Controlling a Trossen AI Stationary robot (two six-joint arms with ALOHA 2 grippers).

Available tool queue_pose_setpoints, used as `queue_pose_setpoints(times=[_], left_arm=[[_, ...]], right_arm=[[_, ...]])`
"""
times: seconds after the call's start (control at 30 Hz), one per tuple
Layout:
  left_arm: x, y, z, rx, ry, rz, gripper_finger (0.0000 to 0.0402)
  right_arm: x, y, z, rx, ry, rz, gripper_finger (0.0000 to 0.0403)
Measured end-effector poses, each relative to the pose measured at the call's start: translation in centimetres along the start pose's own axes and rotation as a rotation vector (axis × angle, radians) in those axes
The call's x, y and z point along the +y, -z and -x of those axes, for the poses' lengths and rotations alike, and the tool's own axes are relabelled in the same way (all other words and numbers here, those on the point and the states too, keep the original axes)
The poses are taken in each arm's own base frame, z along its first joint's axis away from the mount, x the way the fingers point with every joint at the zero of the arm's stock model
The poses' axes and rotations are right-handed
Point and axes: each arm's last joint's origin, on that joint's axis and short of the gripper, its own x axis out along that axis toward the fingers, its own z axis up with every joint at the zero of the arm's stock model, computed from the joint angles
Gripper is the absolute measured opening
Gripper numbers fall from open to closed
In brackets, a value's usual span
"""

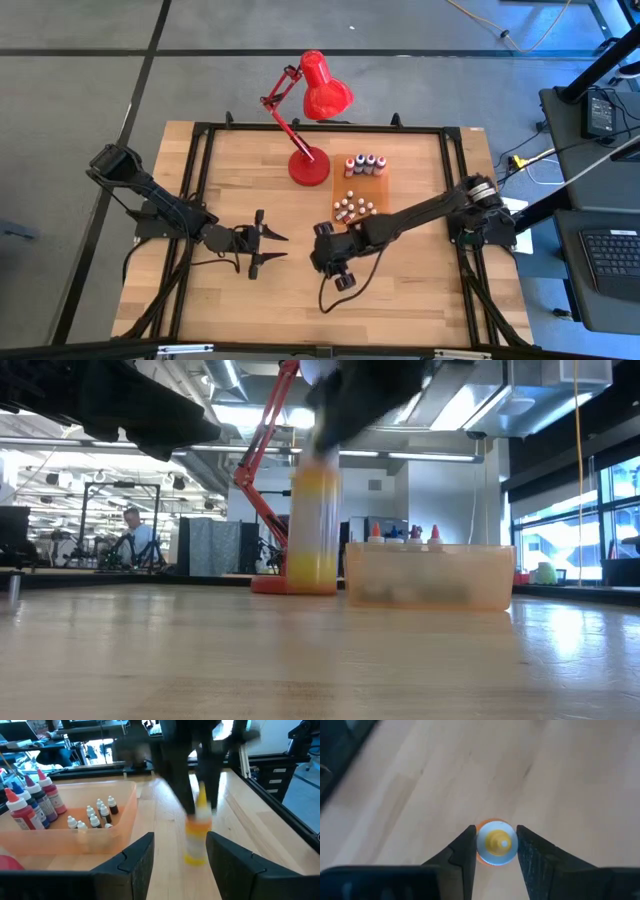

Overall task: Pick & Place food coloring
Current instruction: Put the large yellow food coloring bottle into the orange bin

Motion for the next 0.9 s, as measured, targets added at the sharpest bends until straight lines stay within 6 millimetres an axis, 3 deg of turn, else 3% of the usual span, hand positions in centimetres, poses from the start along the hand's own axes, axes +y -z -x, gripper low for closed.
queue_pose_setpoints(times=[0.13, 0.3, 0.4, 0.77, 0.9], left_arm=[[0.0, 0.1, 0.0, 0.013, -0.001, -0.007, 0.0178], [0.0, 0.2, 0.0, 0.02, -0.001, -0.012, 0.0175], [0.0, 0.2, 0.0, 0.022, -0.002, -0.012, 0.0174], [0.0, 0.3, 0.0, 0.031, 0.003, -0.01, 0.0175], [0.0, 0.4, 0.0, 0.039, 0.008, -0.015, 0.0173]], right_arm=[[-0.8, -0.5, 5.0, -0.041, 0.114, -0.051, 0.0123], [-2.1, 0.4, 10.7, -0.002, 0.461, -0.109, 0.0122], [-3.3, 0.9, 12.6, 0.01, 0.583, -0.135, 0.0121], [-10.6, 3.3, 11.9, 0.117, 0.569, -0.236, 0.0121], [-11.9, 4.9, 9.8, 0.092, 0.575, -0.244, 0.0121]])
